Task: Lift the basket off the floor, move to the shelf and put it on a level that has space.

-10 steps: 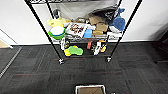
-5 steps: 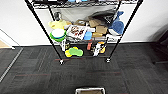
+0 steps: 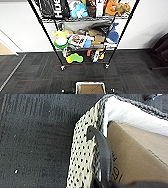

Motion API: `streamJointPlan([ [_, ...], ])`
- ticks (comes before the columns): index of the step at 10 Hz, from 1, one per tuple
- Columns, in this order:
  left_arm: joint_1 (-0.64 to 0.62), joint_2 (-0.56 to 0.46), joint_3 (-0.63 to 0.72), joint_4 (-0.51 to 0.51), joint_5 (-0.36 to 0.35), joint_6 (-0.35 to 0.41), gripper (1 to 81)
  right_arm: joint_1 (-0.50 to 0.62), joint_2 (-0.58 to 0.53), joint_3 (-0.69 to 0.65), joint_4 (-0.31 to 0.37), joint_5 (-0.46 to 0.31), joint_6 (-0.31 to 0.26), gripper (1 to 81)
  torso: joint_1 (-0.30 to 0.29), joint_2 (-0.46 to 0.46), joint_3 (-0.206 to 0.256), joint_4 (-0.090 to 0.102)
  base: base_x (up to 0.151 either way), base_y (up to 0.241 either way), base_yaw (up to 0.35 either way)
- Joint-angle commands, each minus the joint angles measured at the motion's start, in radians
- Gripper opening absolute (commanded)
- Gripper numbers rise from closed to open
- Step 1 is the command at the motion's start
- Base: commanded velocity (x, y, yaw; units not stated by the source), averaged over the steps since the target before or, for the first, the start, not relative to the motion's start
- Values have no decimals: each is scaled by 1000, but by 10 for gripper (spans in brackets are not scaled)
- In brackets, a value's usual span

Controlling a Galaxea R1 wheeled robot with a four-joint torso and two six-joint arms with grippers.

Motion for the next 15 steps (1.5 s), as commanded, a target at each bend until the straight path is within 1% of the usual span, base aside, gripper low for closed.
streamJointPlan([
  [1,-137,-25,-2,-66,111,-5,10,129,-17,15,16,-50,37,10,-61,95,86,0,0,0,0],
  [2,-149,-37,8,-92,148,-4,10,135,-28,34,17,-51,43,10,-83,129,117,0,0,0,0],
  [3,-151,-57,31,-100,171,-4,10,141,-59,94,17,-61,51,10,-105,163,138,0,0,0,0],
  [5,-157,-153,187,-130,166,-4,10,165,-199,349,13,-58,97,10,-149,230,165,0,0,0,0],
  [6,-166,-224,303,-151,155,-4,10,172,-240,400,14,-56,103,10,-173,266,155,0,0,0,0],
  [7,-181,-264,366,-155,146,-5,10,172,-257,417,16,-56,107,10,-193,296,137,0,0,0,0],
  [8,-197,-318,439,-180,138,-5,10,172,-273,443,16,-50,109,10,-211,323,141,0,0,0,0],
  [9,-212,-391,541,-207,138,-4,10,173,-305,506,16,-45,118,10,-233,358,145,0,0,0,0],
  [10,-218,-432,601,-213,134,-4,10,178,-325,544,14,-45,129,10,-253,389,145,0,0,0,0],
  [12,-223,-531,735,-223,83,-5,10,186,-382,643,14,-45,138,10,-297,457,145,0,0,0,0],
  [15,-230,-647,876,-230,77,-5,10,187,-428,730,14,-44,144,10,-363,559,145,0,0,0,0],
])
